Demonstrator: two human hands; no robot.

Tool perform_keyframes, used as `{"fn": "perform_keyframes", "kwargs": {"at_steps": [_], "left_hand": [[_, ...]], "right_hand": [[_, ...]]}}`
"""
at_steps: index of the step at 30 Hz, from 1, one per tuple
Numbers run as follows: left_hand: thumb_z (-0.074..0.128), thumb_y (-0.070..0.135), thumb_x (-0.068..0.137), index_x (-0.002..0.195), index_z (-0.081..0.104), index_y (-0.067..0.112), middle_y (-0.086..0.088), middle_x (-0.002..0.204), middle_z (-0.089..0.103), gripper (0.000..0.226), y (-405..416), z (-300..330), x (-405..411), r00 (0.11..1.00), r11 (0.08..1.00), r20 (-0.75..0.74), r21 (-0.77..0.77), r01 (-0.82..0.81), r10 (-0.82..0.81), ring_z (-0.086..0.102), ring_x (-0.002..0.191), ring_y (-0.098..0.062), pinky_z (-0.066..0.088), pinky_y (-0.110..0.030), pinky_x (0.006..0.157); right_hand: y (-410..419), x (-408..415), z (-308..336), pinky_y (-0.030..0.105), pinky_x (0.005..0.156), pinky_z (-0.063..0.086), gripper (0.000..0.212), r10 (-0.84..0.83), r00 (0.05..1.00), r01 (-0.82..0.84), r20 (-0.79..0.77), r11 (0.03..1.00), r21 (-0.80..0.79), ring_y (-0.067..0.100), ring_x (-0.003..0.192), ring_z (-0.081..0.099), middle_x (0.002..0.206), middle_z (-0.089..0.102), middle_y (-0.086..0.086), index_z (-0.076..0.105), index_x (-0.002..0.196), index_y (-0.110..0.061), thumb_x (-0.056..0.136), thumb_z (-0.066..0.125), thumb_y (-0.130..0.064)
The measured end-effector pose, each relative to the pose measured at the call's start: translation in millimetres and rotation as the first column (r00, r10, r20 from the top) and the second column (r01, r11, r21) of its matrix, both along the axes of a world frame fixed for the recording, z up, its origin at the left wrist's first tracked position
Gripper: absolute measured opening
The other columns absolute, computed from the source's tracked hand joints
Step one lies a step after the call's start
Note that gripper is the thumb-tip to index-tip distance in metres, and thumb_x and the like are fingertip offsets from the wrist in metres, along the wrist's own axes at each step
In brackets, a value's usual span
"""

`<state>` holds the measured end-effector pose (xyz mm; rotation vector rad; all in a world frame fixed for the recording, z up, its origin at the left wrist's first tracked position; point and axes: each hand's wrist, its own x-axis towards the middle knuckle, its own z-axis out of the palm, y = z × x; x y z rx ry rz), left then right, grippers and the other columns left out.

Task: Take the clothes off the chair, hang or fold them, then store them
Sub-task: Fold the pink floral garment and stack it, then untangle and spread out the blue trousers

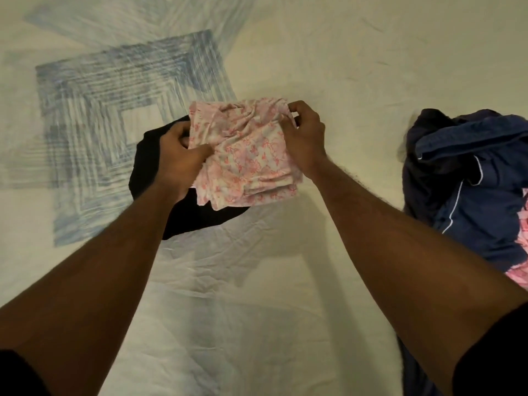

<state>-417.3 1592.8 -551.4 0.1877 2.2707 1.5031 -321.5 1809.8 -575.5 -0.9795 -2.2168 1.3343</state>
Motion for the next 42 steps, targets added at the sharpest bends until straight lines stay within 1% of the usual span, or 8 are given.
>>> {"fn": "perform_keyframes", "kwargs": {"at_steps": [5,8,12,17,26,31,36,42], "left_hand": [[0.075,0.007,0.073,0.104,0.067,0.023,-0.004,0.108,0.070,0.035,-72,7,-29,0.985,0.984,0.040,0.042,-0.172,0.170,0.072,0.094,-0.017,0.060,-0.040,0.082],[0.083,0.016,0.080,0.122,0.063,0.012,-0.011,0.111,0.070,0.047,-103,-2,-33,0.976,0.975,0.049,-0.083,-0.208,0.213,0.070,0.085,-0.018,0.059,-0.036,0.070],[0.089,0.041,0.073,0.128,0.056,0.011,-0.008,0.118,0.063,0.071,-119,-19,-11,0.976,0.895,-0.214,-0.427,-0.126,0.036,0.064,0.102,-0.025,0.056,-0.043,0.086],[0.084,0.032,0.079,0.105,0.062,0.011,-0.009,0.100,0.064,0.040,-88,-33,31,0.899,0.913,-0.380,-0.406,0.051,-0.219,0.061,0.090,-0.025,0.054,-0.046,0.083],[0.078,0.021,0.081,0.082,0.066,0.018,0.001,0.076,0.068,0.012,28,-40,132,0.896,0.893,-0.240,-0.355,0.276,-0.372,0.061,0.069,-0.013,0.045,-0.016,0.065],[0.077,0.019,0.083,0.083,0.070,0.016,0.005,0.076,0.068,0.007,79,-49,208,0.850,0.828,-0.150,-0.363,0.428,-0.505,0.061,0.068,-0.011,0.049,-0.024,0.071],[0.076,0.019,0.084,0.083,0.070,0.018,0.008,0.074,0.067,0.006,120,-59,280,0.799,0.765,-0.035,-0.318,0.560,-0.600,0.058,0.064,0.001,0.039,-0.004,0.060],[0.075,0.020,0.089,0.090,0.070,0.015,0.009,0.078,0.065,0.007,153,-66,344,0.742,0.704,0.048,-0.283,0.652,-0.668,0.061,0.071,-0.004,0.044,-0.014,0.063]], "right_hand": [[-55,-37,8,0.011,0.057,0.043,0.013,0.070,0.997,-0.073,-0.036,0.995,-0.071,0.000,0.066,0.058,0.076,0.062,-0.012,0.069,0.107,-0.016,0.097,0.067,-0.025],[-81,-43,2,0.017,0.064,0.046,0.009,0.119,0.991,-0.115,0.060,0.990,-0.077,0.011,0.074,0.065,0.083,0.068,-0.004,0.068,0.103,-0.019,0.095,0.067,-0.022],[-96,-29,-15,0.024,0.074,0.048,0.014,0.130,0.957,-0.107,0.258,0.989,-0.103,0.020,0.090,0.067,0.109,0.069,0.004,0.066,0.103,-0.021,0.090,0.069,-0.018],[-96,9,-15,0.012,0.066,0.042,0.009,0.108,0.964,-0.100,0.245,0.994,-0.042,0.015,0.087,0.065,0.099,0.073,0.002,0.070,0.098,-0.017,0.089,0.070,-0.014],[-68,134,-23,0.037,0.081,0.057,0.007,0.016,0.965,-0.007,0.261,0.999,-0.035,0.017,0.083,0.068,0.083,0.073,-0.005,0.070,0.083,-0.020,0.089,0.069,-0.017],[-37,234,-33,0.038,0.077,0.058,0.005,-0.086,0.943,0.106,0.321,0.993,-0.046,0.014,0.080,0.067,0.084,0.070,-0.007,0.068,0.087,-0.022,0.093,0.067,-0.020],[6,325,-42,0.035,0.073,0.054,0.012,-0.323,0.856,0.305,0.404,0.946,0.109,0.024,0.081,0.067,0.085,0.070,0.002,0.062,0.080,-0.021,0.090,0.065,-0.016],[41,412,-48,0.054,0.090,0.051,0.044,-0.426,0.675,0.402,0.603,0.897,0.184,0.037,0.113,0.057,0.114,0.059,0.008,0.062,0.098,-0.019,0.072,0.087,-0.045]]}}
